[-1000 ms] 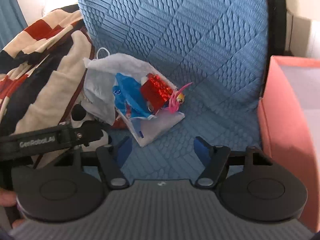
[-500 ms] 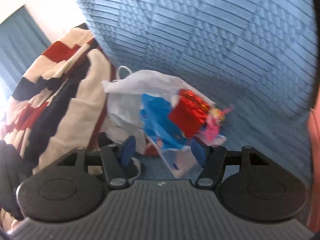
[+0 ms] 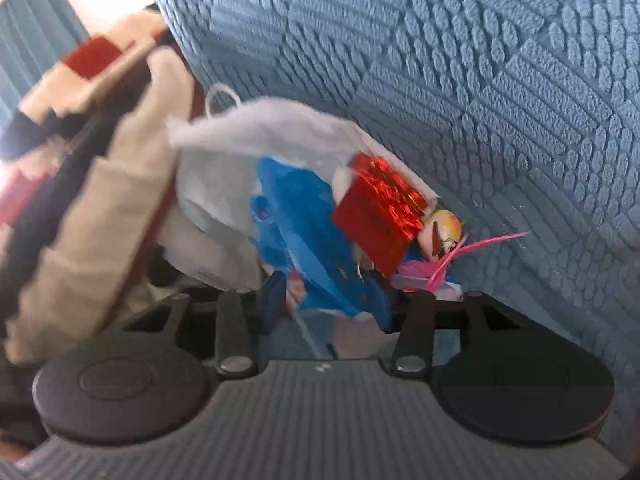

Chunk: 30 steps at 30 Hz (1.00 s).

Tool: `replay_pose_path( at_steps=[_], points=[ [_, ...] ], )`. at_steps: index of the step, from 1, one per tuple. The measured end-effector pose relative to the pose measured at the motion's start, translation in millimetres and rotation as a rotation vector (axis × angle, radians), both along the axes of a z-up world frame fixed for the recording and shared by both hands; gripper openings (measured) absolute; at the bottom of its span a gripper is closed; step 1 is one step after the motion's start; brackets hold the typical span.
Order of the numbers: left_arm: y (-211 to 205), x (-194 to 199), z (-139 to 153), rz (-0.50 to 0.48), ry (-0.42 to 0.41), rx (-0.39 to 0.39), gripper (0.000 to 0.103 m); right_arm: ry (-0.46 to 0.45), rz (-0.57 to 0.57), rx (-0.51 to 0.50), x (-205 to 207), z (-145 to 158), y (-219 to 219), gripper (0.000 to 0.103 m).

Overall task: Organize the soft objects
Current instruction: 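Grasp the panda plush with the left tool while the right tool grasps the blue snack bag, then lift the panda plush with the left tool while the right tool lifts the snack bag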

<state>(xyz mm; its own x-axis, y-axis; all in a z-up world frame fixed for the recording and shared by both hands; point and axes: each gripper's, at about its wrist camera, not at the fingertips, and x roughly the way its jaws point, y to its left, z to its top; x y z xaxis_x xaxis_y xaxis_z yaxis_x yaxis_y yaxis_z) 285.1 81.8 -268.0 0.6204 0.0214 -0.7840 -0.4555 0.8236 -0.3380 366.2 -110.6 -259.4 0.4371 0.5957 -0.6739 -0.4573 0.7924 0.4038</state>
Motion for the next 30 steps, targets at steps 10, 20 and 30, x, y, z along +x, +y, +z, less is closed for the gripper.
replay_pose_path(
  at_steps=[10, 20, 30],
  points=[
    [1, -1, 1, -0.004, -0.004, -0.001, 0.061, -0.07, 0.091, -0.147, -11, -4, 18, 0.045],
    [-2, 1, 2, -0.03, -0.001, -0.007, 0.061, -0.095, 0.103, -0.238, -10, -2, 29, 0.026],
    [-7, -6, 8, -0.066, -0.007, -0.034, 0.061, -0.055, 0.095, -0.209, -16, 14, 12, 0.014]
  ],
)
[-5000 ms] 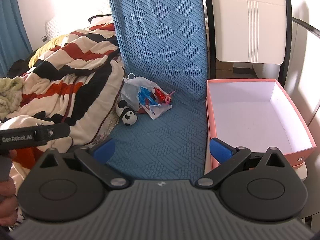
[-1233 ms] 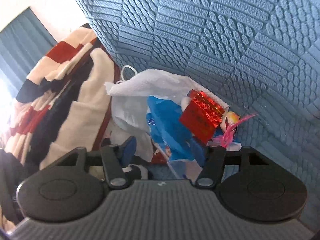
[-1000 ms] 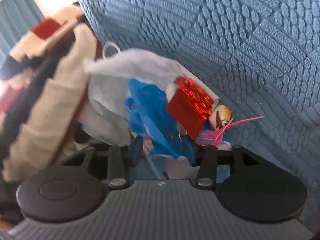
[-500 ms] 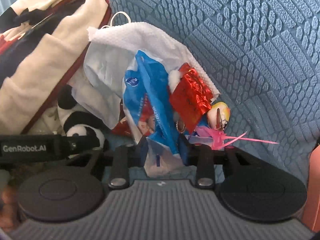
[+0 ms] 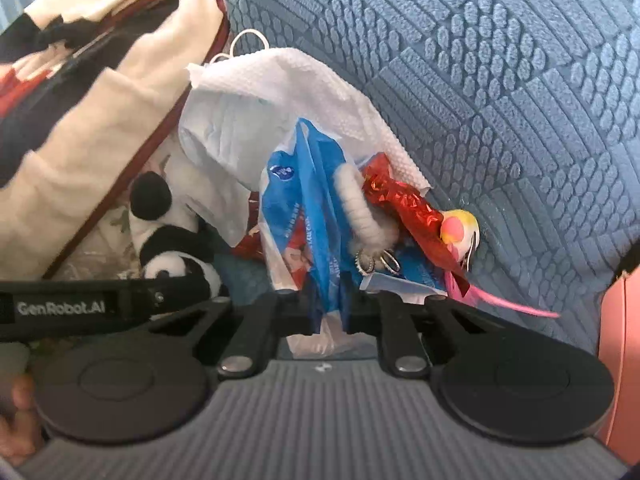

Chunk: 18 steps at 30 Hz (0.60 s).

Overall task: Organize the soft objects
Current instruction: 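Lift the panda plush with the left tool while the right tool lifts the snack bag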

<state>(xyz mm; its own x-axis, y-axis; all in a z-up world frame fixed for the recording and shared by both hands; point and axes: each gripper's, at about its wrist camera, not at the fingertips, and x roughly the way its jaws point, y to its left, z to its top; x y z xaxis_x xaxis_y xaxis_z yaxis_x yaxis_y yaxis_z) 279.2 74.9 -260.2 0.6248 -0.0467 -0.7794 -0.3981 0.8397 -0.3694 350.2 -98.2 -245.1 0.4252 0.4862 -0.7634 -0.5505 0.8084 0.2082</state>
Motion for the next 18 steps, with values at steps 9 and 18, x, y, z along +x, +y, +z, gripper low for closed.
replay_pose_path(
  at_steps=[9, 18],
  points=[
    [1, -11, 4, -0.006, -0.01, -0.014, 0.061, 0.038, -0.056, 0.078, -11, 16, -17, 0.013],
    [-7, -22, 9, -0.038, -0.026, -0.028, 0.061, 0.105, -0.162, 0.239, -27, 26, -47, 0.013]
  ],
)
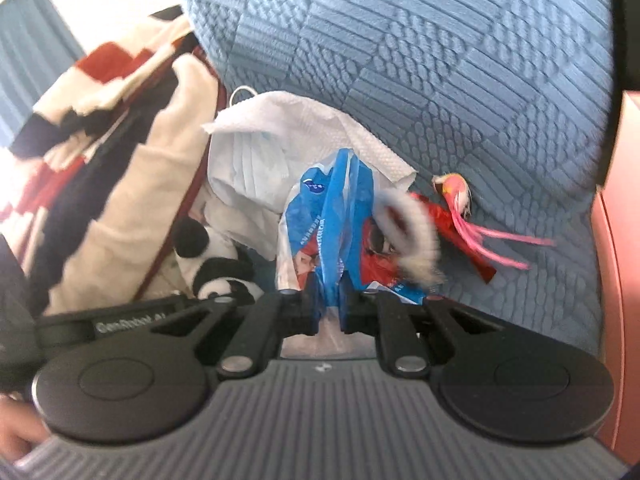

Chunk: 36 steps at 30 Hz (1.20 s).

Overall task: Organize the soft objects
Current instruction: 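Lift the panda plush with the left tool while the right tool lifts the snack bag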

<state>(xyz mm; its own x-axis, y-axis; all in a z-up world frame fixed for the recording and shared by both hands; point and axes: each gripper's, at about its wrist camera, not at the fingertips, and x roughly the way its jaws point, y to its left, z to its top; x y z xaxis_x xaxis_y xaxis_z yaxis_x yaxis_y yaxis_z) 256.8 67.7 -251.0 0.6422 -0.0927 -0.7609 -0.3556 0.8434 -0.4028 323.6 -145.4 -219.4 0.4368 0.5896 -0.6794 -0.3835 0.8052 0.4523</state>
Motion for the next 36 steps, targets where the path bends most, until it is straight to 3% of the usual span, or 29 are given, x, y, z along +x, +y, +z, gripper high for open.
replay_pose_path(
  at_steps=[8, 13, 26, 36],
  points=[
    [-7, -13, 4, -0.03, -0.009, -0.004, 0.061, 0.141, -0.124, 0.223, -12, -2, -36, 0.013],
    [-14, -18, 6, -0.054, -0.008, -0.006, 0.061, 0.151, -0.151, 0.231, -31, 0, -43, 0.013],
    [-43, -49, 19, -0.117, -0.021, 0.042, 0.061, -0.047, -0.066, -0.094, -95, 27, -33, 0.013],
    [-59, -59, 25, -0.199, -0.037, 0.08, 0.061, -0.115, -0.043, -0.246, -126, 27, -35, 0.013]
  ],
)
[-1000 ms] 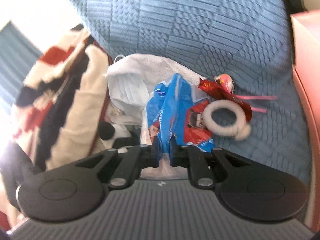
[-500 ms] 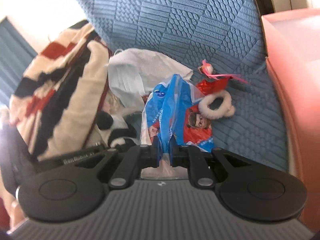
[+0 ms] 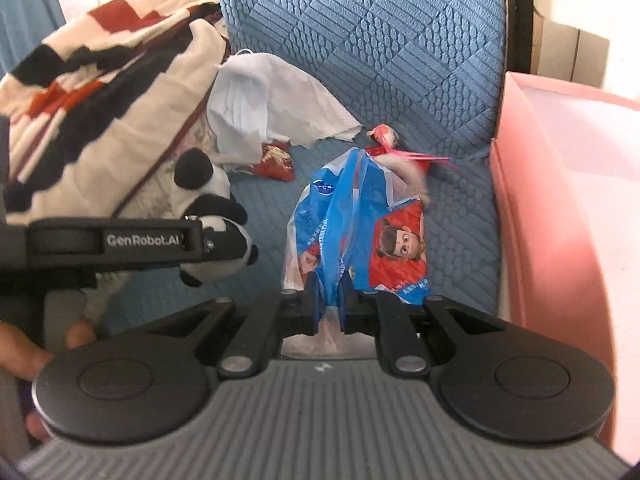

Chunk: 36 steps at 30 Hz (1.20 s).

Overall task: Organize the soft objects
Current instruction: 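Lift the panda plush with the left tool while the right tool lifts the snack bag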

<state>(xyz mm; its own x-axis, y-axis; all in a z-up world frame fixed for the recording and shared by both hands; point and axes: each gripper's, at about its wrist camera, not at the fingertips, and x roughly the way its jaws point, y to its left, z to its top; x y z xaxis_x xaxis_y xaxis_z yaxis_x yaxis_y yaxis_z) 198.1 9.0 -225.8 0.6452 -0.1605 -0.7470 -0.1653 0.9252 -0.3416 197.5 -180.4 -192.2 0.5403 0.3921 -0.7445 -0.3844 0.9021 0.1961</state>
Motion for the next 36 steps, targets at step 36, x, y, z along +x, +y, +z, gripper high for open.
replay_pose_path(
  at_steps=[36],
  points=[
    [-29, -37, 108, -0.13, -0.059, -0.012, 0.061, -0.09, -0.065, -0.073, -33, 92, -34, 0.013]
  ],
)
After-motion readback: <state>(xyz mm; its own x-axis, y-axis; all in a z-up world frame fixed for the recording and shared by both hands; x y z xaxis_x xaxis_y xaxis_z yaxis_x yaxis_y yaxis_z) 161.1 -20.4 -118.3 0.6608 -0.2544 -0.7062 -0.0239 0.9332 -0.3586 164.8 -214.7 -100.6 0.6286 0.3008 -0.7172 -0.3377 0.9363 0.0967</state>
